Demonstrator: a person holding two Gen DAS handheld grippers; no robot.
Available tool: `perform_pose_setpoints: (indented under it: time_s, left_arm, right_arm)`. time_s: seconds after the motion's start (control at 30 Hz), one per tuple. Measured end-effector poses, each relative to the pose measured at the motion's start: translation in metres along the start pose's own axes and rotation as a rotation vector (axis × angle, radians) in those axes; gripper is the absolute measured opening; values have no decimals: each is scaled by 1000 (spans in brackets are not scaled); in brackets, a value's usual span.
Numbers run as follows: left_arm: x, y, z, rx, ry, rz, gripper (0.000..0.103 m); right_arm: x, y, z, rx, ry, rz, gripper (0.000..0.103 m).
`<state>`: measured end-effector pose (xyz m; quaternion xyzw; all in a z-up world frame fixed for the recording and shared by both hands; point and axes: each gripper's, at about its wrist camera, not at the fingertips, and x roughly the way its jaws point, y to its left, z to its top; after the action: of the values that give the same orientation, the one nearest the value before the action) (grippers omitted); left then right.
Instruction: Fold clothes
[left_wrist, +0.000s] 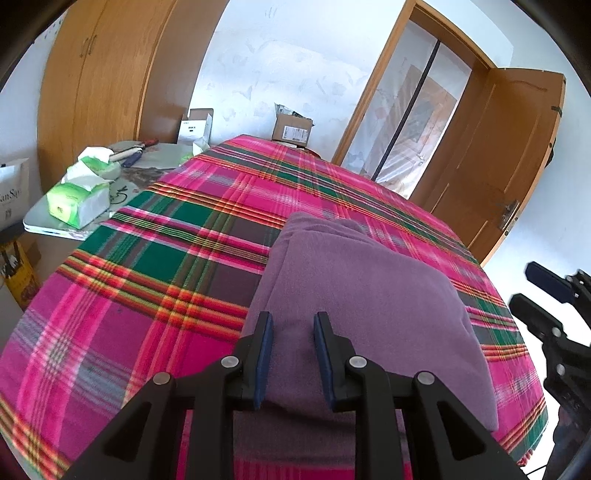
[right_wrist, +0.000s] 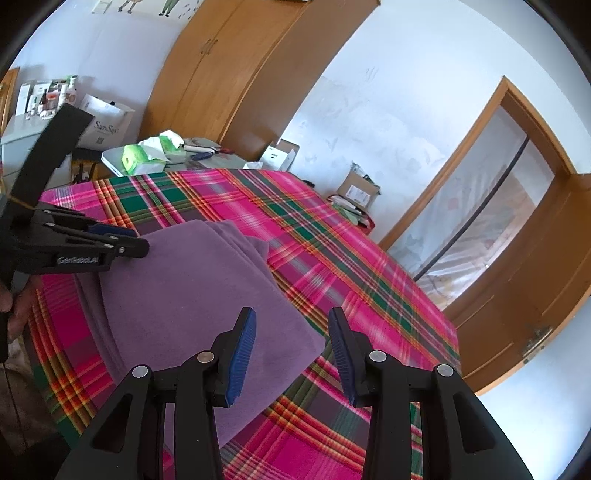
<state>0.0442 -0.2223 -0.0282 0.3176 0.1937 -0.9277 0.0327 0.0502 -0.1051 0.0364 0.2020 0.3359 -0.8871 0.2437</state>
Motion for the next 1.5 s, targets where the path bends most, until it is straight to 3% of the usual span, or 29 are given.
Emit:
perform_pose_setpoints:
  time_s: [0.37,0.5,0.67,0.9,1.0,1.2,1.5]
  left_arm:
    - [-3,-3,-9,62,-7,35,24]
    - [-17,-7,-10,70,-20,58,23]
    - [-27,-11,-18,97,-20,77,23]
    - [-42,-28,-15,141,-62,28,23]
    - [-27,-29,-20,169,-12,33,23]
    - [-22,-25,-27,142,15,38,23]
    - [-11,-48,12,199,7,33,23]
  right_arm:
    - [22,-4,-28,145,31,228,41]
    - [23,-7,-36,178,16,272,34]
    - [35,-8,-47,208,51,338,31]
    - [35,-22,-52,287,24,374,31]
    - [41,-30,-55,325,34,386,31]
    - [54,-46,-61,389,58,465,31]
    - [94,-77,-48,532,71,489,31]
